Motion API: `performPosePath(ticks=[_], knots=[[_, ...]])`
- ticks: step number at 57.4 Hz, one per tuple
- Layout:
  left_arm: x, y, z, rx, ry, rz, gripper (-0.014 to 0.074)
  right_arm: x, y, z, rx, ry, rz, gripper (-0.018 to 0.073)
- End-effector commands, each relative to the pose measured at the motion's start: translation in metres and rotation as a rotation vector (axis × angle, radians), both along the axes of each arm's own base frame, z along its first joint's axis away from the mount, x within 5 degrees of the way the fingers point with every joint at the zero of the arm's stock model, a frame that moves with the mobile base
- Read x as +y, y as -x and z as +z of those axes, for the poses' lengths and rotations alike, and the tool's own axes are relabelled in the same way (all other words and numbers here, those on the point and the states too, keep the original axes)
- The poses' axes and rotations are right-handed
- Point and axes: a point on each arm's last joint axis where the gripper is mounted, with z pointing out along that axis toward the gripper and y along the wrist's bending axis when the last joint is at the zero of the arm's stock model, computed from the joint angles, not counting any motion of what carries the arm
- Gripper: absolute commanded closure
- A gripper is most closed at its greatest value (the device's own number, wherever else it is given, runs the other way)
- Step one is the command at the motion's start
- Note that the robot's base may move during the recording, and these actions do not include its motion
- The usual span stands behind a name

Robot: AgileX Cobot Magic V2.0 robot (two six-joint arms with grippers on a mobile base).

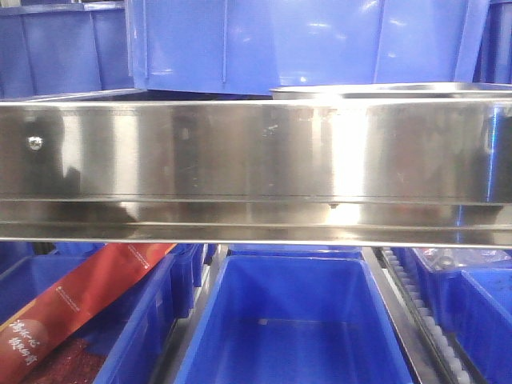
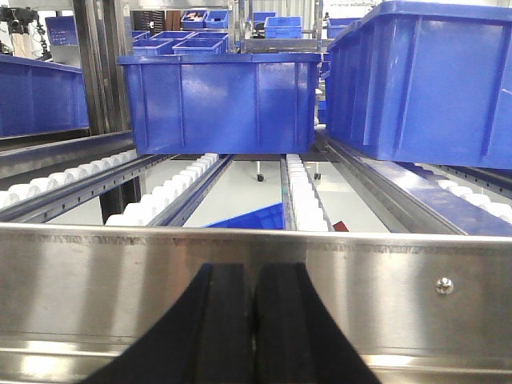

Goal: Stack silver trays without gaps

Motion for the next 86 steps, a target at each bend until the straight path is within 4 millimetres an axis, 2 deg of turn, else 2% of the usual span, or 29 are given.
performPosePath(ticks=[1, 62, 71, 74, 82, 86], knots=[[0.0, 0.001, 0.003, -0.02, 0.001, -0.007, 0.0602, 0.0, 0.0, 0.002, -0.022, 0.001, 0.0, 0.064], [0.0, 0.001, 0.003, -0.02, 0.001, -0.007, 0.0602, 0.0, 0.0, 0.002, -0.022, 0.001, 0.0, 0.064], [0.0, 0.001, 0.003, -0.02, 0.001, -0.007, 0.0602, -0.001, 0.001, 0.009, -0.094, 0.01, -0.008, 0.064], [-0.001, 0.001, 0.005, -0.047, 0.003, -0.01, 0.0602, -0.001, 0.002, 0.012, -0.137, 0.015, -0.013, 0.064], [-0.002, 0.006, 0.029, -0.309, 0.064, -0.039, 0.0602, -0.002, 0.003, 0.019, -0.214, 0.01, -0.02, 0.064], [-0.002, 0.011, 0.045, -0.391, 0.091, -0.044, 0.0602, -0.001, 0.006, 0.031, -0.239, 0.013, -0.018, 0.064]])
